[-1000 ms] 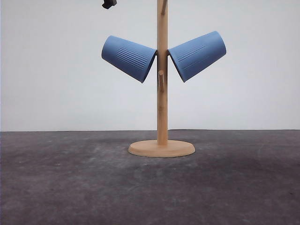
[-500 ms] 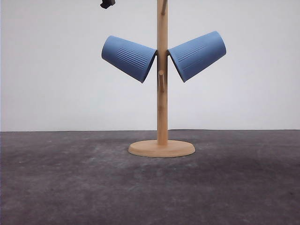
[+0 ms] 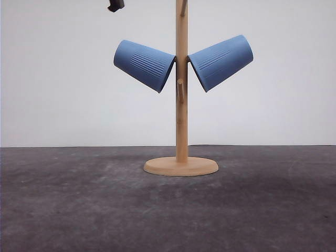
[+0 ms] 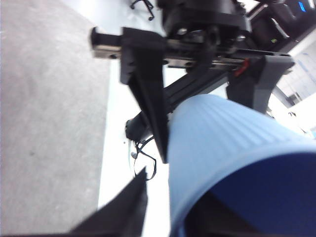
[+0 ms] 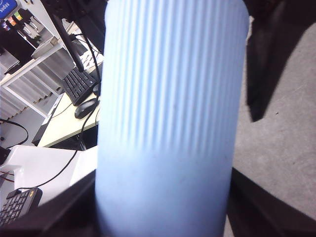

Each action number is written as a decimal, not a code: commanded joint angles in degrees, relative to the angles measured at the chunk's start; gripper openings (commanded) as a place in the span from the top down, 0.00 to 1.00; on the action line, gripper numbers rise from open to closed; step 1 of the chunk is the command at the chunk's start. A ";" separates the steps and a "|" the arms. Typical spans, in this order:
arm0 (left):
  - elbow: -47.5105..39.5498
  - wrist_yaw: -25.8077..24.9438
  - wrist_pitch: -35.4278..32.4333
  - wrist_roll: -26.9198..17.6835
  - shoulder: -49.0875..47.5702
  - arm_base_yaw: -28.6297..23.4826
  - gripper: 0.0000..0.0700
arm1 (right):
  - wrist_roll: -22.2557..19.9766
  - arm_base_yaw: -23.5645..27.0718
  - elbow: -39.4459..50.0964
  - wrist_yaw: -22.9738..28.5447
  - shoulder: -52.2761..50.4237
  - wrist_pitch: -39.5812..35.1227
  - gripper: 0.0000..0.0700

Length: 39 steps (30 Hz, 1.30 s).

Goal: Place three cups

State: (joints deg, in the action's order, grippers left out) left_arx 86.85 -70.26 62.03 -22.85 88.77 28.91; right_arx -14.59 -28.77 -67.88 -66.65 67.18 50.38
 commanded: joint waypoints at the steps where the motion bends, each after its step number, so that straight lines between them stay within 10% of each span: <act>1: 1.14 0.14 0.49 -0.02 0.59 -0.53 0.71 | -0.99 -0.24 -0.92 -0.31 0.55 0.09 0.54; 12: 8.32 8.76 11.70 -2.10 0.59 -7.01 0.71 | -2.71 2.08 -0.92 4.93 0.52 3.98 0.54; 18: 14.12 17.07 17.89 -1.94 0.59 -10.63 0.71 | -2.73 3.72 -0.94 16.66 0.52 8.89 0.54; 28: 22.27 40.72 18.91 12.20 0.59 -14.30 0.71 | 14.47 1.18 -0.94 44.75 0.66 6.47 0.54; 33: 22.93 60.41 17.17 19.21 0.59 -14.30 0.71 | 21.88 -1.40 -0.94 48.96 2.88 1.28 0.54; 39: 22.93 66.40 16.36 20.35 0.59 -14.30 0.71 | 27.02 -2.21 -0.94 52.09 8.24 -2.63 0.54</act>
State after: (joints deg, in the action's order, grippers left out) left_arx 108.01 -4.18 79.02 -3.48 88.77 14.37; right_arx 9.35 -30.74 -67.88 -14.91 74.31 48.96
